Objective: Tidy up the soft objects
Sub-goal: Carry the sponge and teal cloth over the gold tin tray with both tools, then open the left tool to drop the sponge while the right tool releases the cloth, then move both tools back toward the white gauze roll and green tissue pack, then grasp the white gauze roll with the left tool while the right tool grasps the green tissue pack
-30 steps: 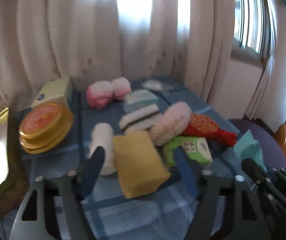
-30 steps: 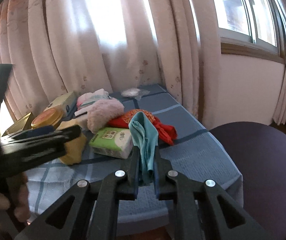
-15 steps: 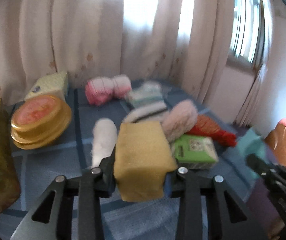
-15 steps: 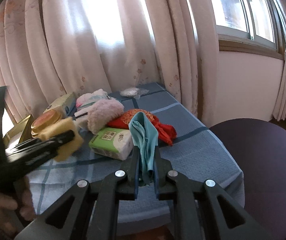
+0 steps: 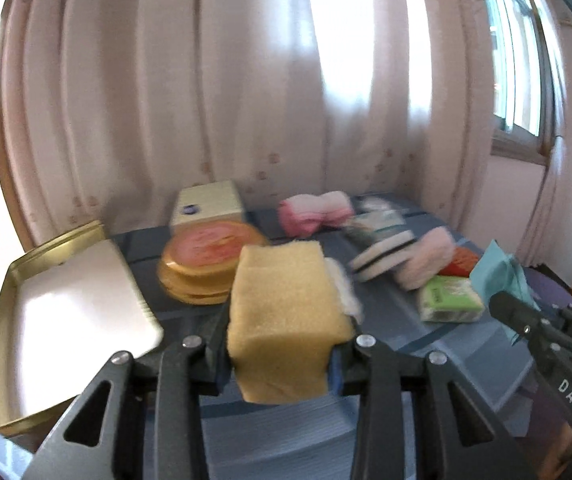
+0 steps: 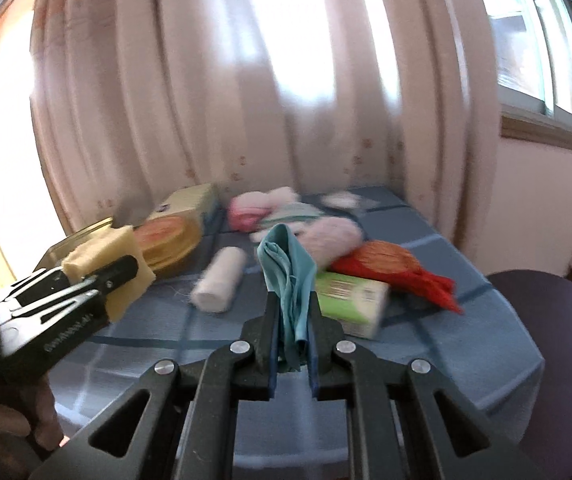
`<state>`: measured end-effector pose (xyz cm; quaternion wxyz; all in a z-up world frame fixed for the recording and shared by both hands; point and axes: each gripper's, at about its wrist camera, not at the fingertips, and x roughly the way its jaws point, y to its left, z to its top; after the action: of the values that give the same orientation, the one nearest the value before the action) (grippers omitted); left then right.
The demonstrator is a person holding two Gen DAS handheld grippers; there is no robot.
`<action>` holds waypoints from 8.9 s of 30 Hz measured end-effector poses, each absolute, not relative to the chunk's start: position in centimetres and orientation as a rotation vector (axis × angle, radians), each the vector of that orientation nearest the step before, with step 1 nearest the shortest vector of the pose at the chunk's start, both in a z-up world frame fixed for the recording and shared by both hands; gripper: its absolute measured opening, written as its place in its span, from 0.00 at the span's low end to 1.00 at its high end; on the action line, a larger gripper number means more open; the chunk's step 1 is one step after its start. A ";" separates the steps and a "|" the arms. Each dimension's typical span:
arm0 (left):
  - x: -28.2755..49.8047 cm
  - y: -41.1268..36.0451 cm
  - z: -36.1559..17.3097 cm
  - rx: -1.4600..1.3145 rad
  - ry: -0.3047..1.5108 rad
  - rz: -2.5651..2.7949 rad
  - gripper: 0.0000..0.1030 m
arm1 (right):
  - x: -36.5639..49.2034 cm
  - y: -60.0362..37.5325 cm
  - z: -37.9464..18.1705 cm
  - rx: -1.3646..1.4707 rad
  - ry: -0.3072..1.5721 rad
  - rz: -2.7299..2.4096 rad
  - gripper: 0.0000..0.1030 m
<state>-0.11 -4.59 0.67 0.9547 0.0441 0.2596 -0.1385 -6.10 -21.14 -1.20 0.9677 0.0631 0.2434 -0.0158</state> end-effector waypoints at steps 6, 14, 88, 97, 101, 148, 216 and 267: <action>-0.5 -0.6 0.7 0.088 0.511 -0.183 0.34 | -5.0 -16.6 -0.4 0.091 0.472 0.057 0.12; -0.4 4.9 0.6 0.042 0.503 -0.086 0.34 | -3.9 -11.8 0.4 0.058 0.450 0.150 0.12; 14.6 16.7 -2.1 0.058 0.633 0.028 0.37 | 13.2 4.2 -4.2 -0.027 0.724 -0.053 0.20; 12.8 17.1 -1.3 0.059 0.572 0.157 1.00 | 11.2 1.8 -2.6 0.151 0.574 0.085 0.50; 9.6 17.8 0.7 0.044 0.445 0.225 1.00 | 8.2 -1.3 -0.4 0.242 0.401 0.105 0.62; 2.7 -0.5 -0.6 0.084 0.482 0.029 1.00 | -3.8 -20.9 0.1 0.152 0.235 -0.284 0.73; 4.5 -7.7 -3.2 0.105 0.706 -0.138 0.95 | 3.3 -25.9 -4.5 0.248 0.790 0.111 0.51; 4.7 -6.1 -0.5 0.081 0.620 -0.213 0.29 | -2.7 -22.7 1.1 0.242 0.384 0.057 0.38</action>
<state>4.71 -6.05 -0.53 0.9460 0.0396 0.3043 -0.1045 -2.73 -22.72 1.14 0.9739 0.1200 0.1904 0.0283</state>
